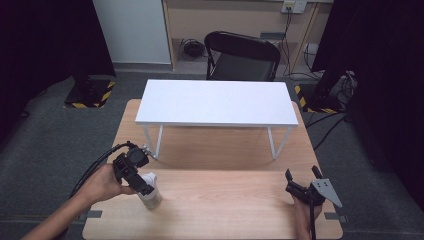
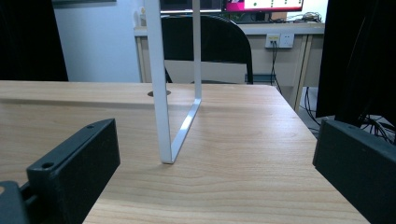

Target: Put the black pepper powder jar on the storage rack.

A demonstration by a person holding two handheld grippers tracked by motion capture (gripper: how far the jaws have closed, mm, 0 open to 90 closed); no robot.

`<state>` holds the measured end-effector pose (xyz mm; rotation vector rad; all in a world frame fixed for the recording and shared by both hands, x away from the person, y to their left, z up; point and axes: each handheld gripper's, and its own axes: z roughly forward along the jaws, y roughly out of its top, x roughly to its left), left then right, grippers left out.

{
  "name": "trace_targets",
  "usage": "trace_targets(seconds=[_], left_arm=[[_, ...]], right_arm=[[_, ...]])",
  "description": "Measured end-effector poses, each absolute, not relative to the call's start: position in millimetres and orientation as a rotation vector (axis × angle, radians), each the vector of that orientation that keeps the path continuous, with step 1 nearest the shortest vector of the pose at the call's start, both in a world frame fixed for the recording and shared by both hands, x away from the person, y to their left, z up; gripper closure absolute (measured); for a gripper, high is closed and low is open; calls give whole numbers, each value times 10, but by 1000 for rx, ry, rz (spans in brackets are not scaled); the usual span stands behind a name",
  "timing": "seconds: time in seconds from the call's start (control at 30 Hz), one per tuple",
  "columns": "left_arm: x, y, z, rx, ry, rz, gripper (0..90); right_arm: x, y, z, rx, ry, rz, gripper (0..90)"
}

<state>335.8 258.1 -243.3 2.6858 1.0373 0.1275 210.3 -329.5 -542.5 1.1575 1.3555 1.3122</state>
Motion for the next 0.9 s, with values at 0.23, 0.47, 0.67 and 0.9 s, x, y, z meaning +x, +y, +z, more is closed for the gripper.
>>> trace_targets(seconds=[0.23,0.47,0.67,0.9], left_arm=[[3355,2526,-2532,2702,1027,134,56],[3365,2464,-2648,2728,1024,145,67],[3375,2404,-2735,2764,1009,158,88],[3393,2370,-2786,2785,1003,165,105]], right_arm=[[2103,-3295,-5424,1158,1356,1313,7],[2102,-3297,-5424,1159,1356,1313,7],[2103,-3299,-5426,1158,1356,1315,8],[2103,-3299,-5426,1159,1355,1315,8]])
